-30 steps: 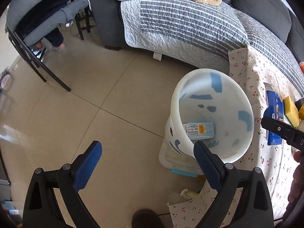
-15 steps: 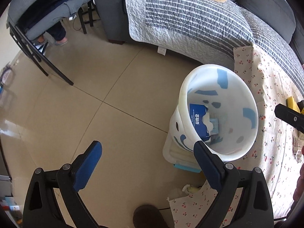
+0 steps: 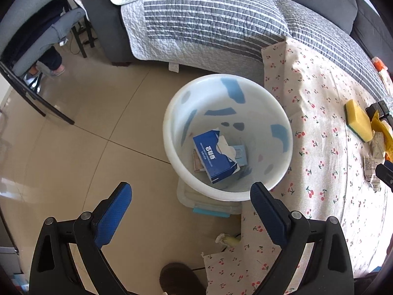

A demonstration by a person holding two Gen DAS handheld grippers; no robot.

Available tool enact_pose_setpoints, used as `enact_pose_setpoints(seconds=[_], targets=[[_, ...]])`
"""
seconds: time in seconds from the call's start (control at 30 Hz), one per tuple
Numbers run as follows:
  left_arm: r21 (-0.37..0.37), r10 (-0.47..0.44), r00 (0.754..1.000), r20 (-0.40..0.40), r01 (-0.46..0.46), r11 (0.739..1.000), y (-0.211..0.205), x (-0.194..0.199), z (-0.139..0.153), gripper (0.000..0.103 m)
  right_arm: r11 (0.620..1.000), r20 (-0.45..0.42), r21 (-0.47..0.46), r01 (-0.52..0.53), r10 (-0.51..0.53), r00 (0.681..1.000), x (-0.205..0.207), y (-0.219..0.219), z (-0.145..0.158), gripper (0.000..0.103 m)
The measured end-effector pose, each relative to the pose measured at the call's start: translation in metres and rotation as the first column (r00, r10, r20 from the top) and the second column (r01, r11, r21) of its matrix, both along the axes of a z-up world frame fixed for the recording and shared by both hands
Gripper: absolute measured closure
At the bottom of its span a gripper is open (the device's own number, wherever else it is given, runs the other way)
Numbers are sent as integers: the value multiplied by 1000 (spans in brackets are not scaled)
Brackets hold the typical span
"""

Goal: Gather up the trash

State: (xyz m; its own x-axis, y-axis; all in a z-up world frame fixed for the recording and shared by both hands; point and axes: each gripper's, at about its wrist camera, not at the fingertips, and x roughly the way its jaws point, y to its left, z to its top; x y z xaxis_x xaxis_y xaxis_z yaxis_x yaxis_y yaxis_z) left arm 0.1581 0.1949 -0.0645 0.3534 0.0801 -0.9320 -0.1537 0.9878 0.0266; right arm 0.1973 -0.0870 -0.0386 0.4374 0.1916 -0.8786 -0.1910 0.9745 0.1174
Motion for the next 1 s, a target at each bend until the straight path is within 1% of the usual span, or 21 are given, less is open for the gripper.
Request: enact_pose_setpoints(seconds=[0.1,0.2,0.3,0.4,0.5,0.67,0.83,0.9,0.97,1.0], targets=[[-23,-10,1000,-1,10,1000,-13,-1,2,4,998,-13,-3,57,-57,998,-10,-34,-1,13],[-40,-29,1000,4,29,999,-27,-2,4,4,991,-82,19,130,-128,988,-17,-68,-7,13],[-49,-48,999,7,49,998,-40,-2,6,4,978,-117,56,203,-195,974,-20,-98,-13,12],[-55,-67,998,12,67,996,-52,-2,8,4,965,-135,10,262,-259,956,-21,-118,-22,12],[-59,-79,997,12,80,995,-62,0,8,4,959,-155,-1,284,-281,947,-18,-125,-30,12],[-50,-87,996,-1,86,995,-68,3,5,4,958,-185,-6,286,-282,941,-8,-118,-45,9],[-40,-86,996,-12,86,996,-70,5,0,4,951,-186,-60,304,-310,932,6,-112,-61,7],[-38,-90,996,-13,89,995,-71,7,0,4,945,-195,-70,320,-328,924,8,-115,-69,7],[-37,-94,995,-14,94,995,-74,9,-1,4,940,-176,-65,335,-342,923,8,-119,-69,7],[-38,-98,995,-14,98,995,-76,10,-1,4,939,-174,-63,338,-344,923,8,-121,-68,10]])
